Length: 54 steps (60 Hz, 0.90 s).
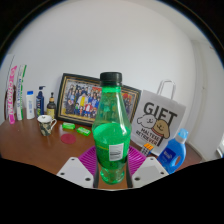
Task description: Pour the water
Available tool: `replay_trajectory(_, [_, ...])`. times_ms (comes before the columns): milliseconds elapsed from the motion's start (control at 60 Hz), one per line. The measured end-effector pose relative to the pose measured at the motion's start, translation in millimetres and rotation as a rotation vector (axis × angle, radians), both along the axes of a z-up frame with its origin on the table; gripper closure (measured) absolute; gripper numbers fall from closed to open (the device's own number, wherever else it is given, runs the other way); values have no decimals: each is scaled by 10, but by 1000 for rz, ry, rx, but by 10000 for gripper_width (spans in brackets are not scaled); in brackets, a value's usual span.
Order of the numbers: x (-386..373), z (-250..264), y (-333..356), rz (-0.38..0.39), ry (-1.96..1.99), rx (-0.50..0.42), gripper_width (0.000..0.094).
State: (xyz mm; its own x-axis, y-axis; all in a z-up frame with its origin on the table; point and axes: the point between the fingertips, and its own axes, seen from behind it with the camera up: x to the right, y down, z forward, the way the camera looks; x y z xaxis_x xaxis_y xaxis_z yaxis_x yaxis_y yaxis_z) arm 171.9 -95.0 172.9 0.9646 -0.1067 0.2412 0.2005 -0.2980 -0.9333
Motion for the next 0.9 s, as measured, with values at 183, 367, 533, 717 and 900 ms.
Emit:
replay_trajectory(183, [-446, 542, 665, 32, -270, -8, 560])
replay_trajectory(367, [-1026, 711, 1404, 49, -711, -57, 563])
replay_trajectory(533, [-1474, 629, 1896, 97, -1136, -95, 562])
replay_trajectory(717, [-1632, 457, 2271, 99, -1526, -161, 563])
replay_trajectory(900, [-1702, 387, 2482, 122, -1747, -166, 559])
